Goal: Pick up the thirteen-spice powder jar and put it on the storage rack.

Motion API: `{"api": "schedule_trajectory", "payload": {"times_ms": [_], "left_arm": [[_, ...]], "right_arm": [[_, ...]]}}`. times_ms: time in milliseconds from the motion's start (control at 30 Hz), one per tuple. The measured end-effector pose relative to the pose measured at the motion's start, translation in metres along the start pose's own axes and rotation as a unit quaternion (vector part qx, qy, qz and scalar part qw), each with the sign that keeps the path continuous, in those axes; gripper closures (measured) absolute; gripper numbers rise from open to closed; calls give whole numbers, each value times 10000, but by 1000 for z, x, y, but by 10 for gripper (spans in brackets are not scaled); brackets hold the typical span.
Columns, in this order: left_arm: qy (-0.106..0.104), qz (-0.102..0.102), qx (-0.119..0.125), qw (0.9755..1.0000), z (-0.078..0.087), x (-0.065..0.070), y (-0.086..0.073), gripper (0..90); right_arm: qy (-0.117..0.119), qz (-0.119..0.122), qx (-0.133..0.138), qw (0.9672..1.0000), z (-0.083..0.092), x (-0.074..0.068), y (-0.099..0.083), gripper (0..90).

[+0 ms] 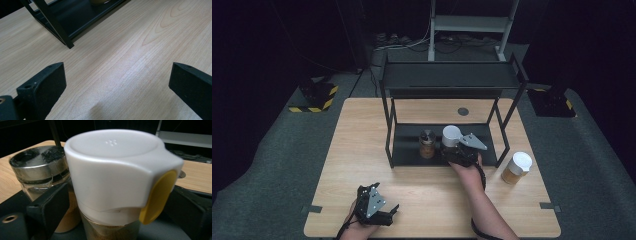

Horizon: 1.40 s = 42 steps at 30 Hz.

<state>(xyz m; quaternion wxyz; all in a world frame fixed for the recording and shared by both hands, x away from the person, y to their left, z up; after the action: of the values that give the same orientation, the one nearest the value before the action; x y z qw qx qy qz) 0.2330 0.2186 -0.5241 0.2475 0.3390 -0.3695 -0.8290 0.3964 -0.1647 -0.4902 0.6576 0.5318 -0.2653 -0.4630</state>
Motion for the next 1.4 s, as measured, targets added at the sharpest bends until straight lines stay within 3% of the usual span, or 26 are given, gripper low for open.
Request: {"api": "schedule_trajectory", "payload": {"times_ms": [167, 700, 900, 1400], "left_arm": [[-3, -2, -6, 10000, 0, 0, 0, 15], [-7, -15, -16, 10000, 0, 0, 0, 15], [5, -37, -25, 10000, -1, 1, 1, 15], [-18, -77, -53, 10000, -1, 1, 2, 15]], "right_arm": [[39, 10, 40, 10000, 4, -2, 3, 0], [83, 5, 121, 9999, 22, -4, 7, 0], [177, 46, 182, 9997, 35, -2, 8, 0], [161, 183, 253, 9994, 71, -7, 6, 0]]}}
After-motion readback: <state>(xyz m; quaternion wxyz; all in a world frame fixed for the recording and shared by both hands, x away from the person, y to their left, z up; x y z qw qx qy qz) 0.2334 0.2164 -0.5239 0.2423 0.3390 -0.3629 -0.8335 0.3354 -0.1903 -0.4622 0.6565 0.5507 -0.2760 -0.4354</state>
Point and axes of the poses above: each handheld gripper's, and its own axes: z roughly backward along the jaws, y roughly out of its top, x roughly to its right, the point moved 7 cm from there along -z, roughly forward along the jaws, and after that the axes turned 8 degrees about -z, right-handed, at the moved point
